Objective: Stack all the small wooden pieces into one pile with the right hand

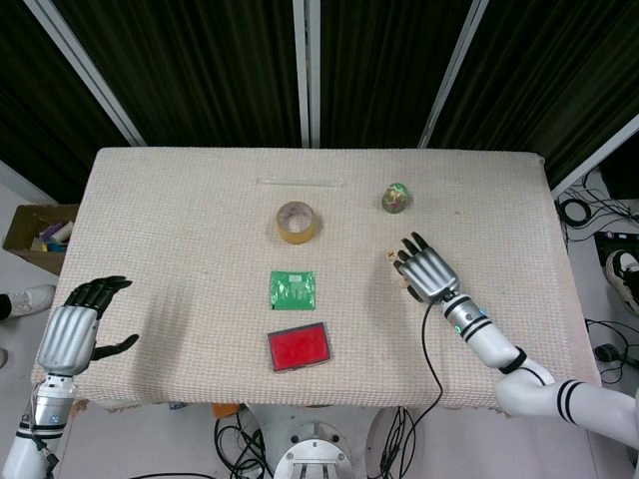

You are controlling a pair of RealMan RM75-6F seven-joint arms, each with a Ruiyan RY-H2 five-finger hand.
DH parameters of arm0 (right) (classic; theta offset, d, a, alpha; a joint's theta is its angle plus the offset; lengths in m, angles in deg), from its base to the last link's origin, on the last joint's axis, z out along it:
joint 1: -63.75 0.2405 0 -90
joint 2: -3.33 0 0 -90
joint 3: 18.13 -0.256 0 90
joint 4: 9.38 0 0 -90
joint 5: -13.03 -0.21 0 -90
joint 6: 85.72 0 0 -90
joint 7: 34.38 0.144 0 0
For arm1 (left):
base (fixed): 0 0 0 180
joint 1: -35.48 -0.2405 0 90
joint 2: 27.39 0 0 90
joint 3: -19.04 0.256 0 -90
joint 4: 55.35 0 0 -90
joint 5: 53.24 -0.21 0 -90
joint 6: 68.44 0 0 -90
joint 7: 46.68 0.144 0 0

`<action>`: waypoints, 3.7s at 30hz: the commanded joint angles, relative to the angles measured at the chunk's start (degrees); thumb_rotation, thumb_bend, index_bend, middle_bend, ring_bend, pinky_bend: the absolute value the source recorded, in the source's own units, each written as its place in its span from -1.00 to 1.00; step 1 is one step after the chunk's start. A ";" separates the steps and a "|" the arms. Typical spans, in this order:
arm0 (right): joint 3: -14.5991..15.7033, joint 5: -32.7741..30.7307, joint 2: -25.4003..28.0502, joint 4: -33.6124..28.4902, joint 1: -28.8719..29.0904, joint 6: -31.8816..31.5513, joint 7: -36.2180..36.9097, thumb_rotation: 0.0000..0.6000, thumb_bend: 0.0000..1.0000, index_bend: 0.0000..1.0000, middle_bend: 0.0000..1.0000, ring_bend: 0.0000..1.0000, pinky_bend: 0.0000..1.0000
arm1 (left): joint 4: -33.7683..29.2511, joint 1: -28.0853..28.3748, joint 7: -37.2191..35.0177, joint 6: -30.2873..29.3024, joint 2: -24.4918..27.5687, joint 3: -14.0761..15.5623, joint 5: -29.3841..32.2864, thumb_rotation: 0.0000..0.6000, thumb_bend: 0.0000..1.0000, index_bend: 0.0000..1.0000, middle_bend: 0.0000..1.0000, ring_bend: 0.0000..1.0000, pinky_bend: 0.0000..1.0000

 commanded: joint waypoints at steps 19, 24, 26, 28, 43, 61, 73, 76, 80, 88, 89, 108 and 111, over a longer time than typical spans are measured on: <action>0.65 -0.82 -0.88 1.04 0.42 -0.60 -0.40 1.00 -0.32 -0.08 -0.39 -0.82 -0.75 | -0.07 0.03 -0.08 0.35 0.06 0.03 0.08 1.00 -1.00 -0.55 -0.60 -0.64 -0.53; 0.76 -0.75 -0.93 1.05 0.51 -0.67 -0.23 1.00 -0.32 -0.12 -0.39 -0.82 -0.75 | -0.07 0.01 -0.10 0.38 0.09 0.06 0.05 1.00 -1.00 -0.55 -0.60 -0.64 -0.53; 0.80 -0.81 -0.89 1.04 0.52 -0.70 -0.19 1.00 -0.32 -0.13 -0.39 -0.82 -0.75 | -0.03 0.00 -0.14 0.40 0.09 0.06 0.08 1.00 -1.00 -0.55 -0.60 -0.64 -0.53; 0.84 -0.87 -0.89 1.06 0.53 -0.70 -0.19 1.00 -0.32 -0.13 -0.39 -0.82 -0.75 | -0.02 0.00 -0.16 0.40 0.10 0.07 0.06 1.00 -1.00 -0.55 -0.60 -0.64 -0.53; 1.57 -1.01 -0.76 0.75 -0.02 -1.60 -0.91 1.00 -0.32 -0.19 -0.40 -0.82 -0.76 | 0.24 0.05 -0.35 0.53 -0.08 0.00 0.09 1.00 -1.00 -0.55 -0.60 -0.64 -0.54; -4.18 -6.84 -1.71 5.49 4.15 2.42 2.08 1.00 -0.35 -0.31 -0.42 -0.82 -0.77 | 1.00 -0.48 -1.14 0.37 -0.16 0.22 0.67 1.00 -1.00 -0.55 -0.60 -0.64 -0.55; -3.40 -9.08 -7.35 16.15 10.60 10.48 -0.64 1.00 -0.58 -0.22 -0.42 -0.82 -0.77 | 0.43 -0.74 -0.35 0.72 -0.14 0.18 1.47 1.00 -1.00 -0.55 -0.60 -0.64 -0.55; -3.17 -8.62 -8.11 17.51 11.34 11.31 0.28 1.00 -0.58 -0.18 -0.41 -0.82 -0.77 | 0.33 -0.77 -0.17 0.77 -0.10 0.10 1.64 1.00 -1.00 -0.55 -0.60 -0.64 -0.55; -2.72 -8.10 -8.62 18.61 12.01 12.37 1.32 1.00 -0.58 -0.16 -0.41 -0.82 -0.77 | 0.29 -0.73 -0.10 0.94 -0.11 0.02 1.78 1.00 -1.00 -0.55 -0.60 -0.64 -0.55; -2.20 -8.06 -10.05 21.11 12.85 13.24 2.31 1.00 -0.58 -0.13 -0.40 -0.82 -0.77 | 0.56 -0.55 -0.17 1.45 -0.37 -0.05 2.02 1.00 -1.00 -0.55 -0.60 -0.64 -0.55; -2.17 -8.07 -10.24 21.37 12.93 13.28 2.41 1.00 -0.58 -0.13 -0.40 -0.82 -0.77 | 0.58 -0.56 -0.21 1.46 -0.39 -0.06 2.04 1.00 -1.00 -0.55 -0.60 -0.64 -0.55; -1.96 -8.61 -12.36 23.41 14.16 13.37 2.54 1.00 -0.40 0.07 -0.33 -0.82 -0.77 | 1.92 -1.18 -1.60 0.95 -0.60 0.08 2.25 1.00 -1.00 -0.55 -0.60 -0.64 -0.55; -2.48 -8.66 -10.88 21.35 13.81 11.80 2.57 1.00 -0.40 0.08 -0.32 -0.82 -0.77 | 2.15 -1.27 -1.85 0.84 -0.60 0.12 2.15 1.00 -1.00 -0.55 -0.60 -0.64 -0.55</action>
